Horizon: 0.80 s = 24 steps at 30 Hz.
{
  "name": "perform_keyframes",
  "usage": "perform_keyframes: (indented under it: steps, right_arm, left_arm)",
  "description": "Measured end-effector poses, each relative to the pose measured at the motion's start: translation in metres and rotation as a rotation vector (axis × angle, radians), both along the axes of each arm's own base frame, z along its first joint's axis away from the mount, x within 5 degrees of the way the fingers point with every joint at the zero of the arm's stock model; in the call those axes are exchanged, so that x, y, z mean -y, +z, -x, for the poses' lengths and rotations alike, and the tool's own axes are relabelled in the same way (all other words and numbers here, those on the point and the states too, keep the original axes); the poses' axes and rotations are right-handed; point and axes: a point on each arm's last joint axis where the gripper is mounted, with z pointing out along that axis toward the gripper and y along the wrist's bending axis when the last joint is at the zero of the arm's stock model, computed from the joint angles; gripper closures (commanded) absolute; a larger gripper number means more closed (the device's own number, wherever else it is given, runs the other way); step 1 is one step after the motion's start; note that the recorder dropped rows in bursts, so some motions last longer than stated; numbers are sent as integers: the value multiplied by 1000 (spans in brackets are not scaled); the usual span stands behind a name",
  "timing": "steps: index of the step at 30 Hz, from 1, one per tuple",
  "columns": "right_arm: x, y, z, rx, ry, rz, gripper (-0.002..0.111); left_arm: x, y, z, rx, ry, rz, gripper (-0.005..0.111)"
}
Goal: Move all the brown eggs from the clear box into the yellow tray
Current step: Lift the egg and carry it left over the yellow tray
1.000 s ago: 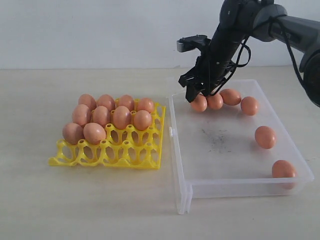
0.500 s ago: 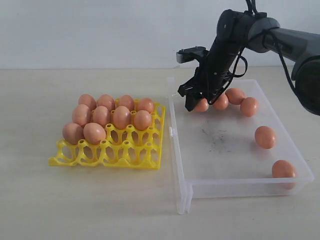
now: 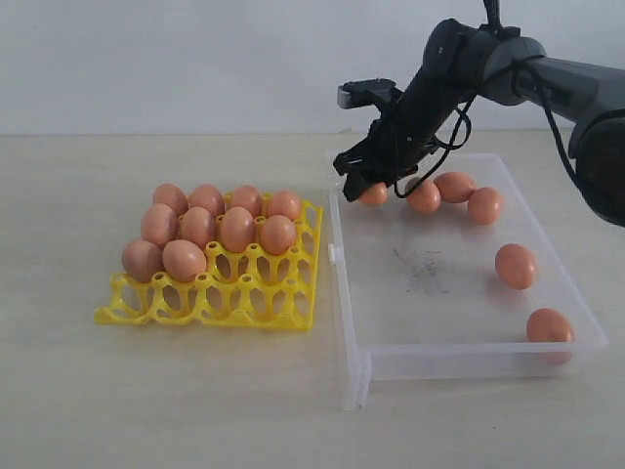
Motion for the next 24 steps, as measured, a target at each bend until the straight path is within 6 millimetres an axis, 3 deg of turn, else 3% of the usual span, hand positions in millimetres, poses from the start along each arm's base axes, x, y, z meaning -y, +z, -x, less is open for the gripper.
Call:
perform_keyframes:
  steps: [9, 13, 17, 24]
  right_arm:
    - [-6, 5, -5, 35, -49, -99, 109]
    - [1, 4, 2, -7, 1, 30, 109]
    - [1, 17, 12, -7, 36, 200, 109]
    - [-24, 55, 21, 217, -118, 464, 109]
  left_arm:
    - [0, 0, 0, 0, 0, 0, 103]
    - [0, 0, 0, 0, 0, 0, 103]
    - [0, 0, 0, 0, 0, 0, 103]
    - [0, 0, 0, 0, 0, 0, 103]
